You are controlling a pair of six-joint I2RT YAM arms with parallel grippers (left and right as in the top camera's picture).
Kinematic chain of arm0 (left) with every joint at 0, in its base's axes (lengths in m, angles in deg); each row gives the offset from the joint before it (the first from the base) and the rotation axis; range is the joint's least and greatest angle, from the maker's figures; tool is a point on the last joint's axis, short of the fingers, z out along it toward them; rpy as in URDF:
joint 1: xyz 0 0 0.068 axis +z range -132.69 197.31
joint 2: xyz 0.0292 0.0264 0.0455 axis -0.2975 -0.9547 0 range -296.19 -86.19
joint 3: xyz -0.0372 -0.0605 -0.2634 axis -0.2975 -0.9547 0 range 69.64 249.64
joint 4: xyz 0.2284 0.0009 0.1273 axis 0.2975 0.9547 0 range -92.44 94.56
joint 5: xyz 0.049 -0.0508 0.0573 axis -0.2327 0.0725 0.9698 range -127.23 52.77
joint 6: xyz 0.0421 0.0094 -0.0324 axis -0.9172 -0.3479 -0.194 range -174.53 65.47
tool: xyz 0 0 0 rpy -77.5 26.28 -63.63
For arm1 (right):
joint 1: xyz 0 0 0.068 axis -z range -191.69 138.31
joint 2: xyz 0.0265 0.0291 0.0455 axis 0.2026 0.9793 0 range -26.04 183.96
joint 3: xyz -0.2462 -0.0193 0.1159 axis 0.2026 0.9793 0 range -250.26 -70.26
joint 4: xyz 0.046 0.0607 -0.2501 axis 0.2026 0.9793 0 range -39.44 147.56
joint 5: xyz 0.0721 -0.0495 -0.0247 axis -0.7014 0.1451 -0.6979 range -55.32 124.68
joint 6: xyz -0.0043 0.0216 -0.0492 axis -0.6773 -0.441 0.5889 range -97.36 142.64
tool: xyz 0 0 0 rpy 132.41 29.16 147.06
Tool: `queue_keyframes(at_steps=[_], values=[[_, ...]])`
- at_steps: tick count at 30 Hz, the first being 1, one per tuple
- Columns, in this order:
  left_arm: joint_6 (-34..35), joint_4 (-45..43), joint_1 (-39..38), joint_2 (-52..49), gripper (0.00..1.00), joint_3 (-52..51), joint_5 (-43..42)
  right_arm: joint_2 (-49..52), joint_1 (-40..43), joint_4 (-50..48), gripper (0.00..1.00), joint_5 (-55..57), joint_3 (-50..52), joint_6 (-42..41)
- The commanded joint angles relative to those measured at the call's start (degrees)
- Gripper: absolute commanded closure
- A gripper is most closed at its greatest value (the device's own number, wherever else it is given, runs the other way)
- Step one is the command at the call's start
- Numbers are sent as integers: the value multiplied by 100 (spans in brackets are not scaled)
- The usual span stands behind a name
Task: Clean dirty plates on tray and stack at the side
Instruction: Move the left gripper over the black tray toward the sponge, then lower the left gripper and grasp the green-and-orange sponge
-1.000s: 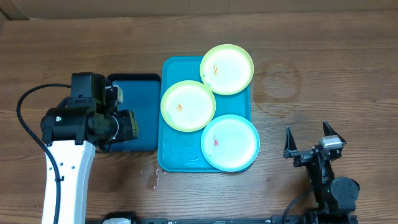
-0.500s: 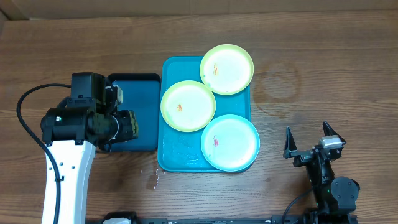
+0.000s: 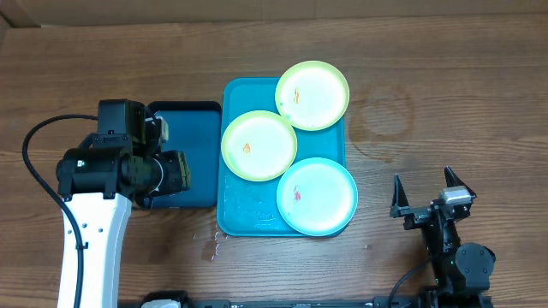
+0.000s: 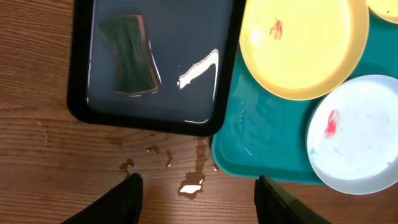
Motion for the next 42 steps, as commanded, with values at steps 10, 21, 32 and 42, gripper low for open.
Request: queue_keyframes(at_steps=[10,21,32,42], values=[[166,114,-79,-295,94,-35,175,2,-4,-31,0,55,59,-17],[249,-192,-267,-1259,40,-35,474,2,-4,-31,0,55,59,-17],[763,-824,-262,-2094,40,-35,1058,2,-4,-31,0,55,59,-17],[1034,-807,-225,-2752,34,-37,1672,2,-4,-31,0,55,59,-17]])
